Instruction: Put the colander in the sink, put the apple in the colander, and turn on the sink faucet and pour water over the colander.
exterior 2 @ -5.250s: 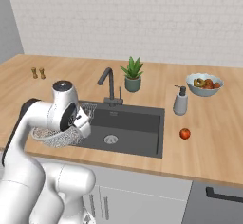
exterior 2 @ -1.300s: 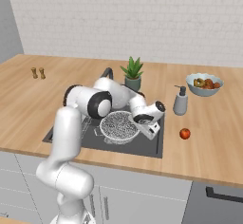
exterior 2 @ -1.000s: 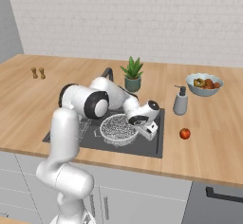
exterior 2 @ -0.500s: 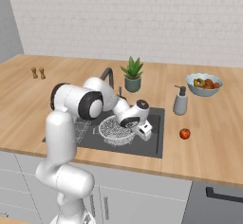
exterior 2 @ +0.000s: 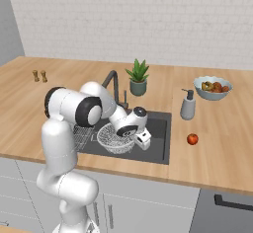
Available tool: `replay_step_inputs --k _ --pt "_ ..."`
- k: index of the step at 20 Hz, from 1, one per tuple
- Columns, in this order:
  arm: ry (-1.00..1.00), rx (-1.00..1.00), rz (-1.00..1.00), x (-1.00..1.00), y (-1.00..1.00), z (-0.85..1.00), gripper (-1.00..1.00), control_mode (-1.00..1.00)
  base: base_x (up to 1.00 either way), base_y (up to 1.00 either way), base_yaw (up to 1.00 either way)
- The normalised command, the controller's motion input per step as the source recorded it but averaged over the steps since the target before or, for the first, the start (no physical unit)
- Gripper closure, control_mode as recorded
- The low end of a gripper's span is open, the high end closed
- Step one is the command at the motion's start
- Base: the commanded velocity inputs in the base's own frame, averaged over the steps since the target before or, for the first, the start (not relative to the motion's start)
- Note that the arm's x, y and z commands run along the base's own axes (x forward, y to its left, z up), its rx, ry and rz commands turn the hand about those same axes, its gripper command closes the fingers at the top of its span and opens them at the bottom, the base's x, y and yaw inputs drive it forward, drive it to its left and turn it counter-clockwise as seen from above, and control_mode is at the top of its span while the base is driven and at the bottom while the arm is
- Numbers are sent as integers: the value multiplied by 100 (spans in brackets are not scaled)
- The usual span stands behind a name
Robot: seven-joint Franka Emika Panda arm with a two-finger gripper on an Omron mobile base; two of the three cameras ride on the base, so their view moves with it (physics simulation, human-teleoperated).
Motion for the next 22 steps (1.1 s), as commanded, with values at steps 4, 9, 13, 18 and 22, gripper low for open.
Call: replay_step_inputs --k 4,9,13,18,22 --pt "3 0 -9 14 11 -4 100 -100 0 0 0" --pt "5 0 -9 15 8 -2 100 -100 0 0 0" --pt "0 0 -3 -4 2 0 -100 -100 0 0 0" --pt "-1 2 -1 -14 4 15 -100 -100 0 0 0" --pt "-1 3 0 -22 0 29 -100 -100 0 0 0"
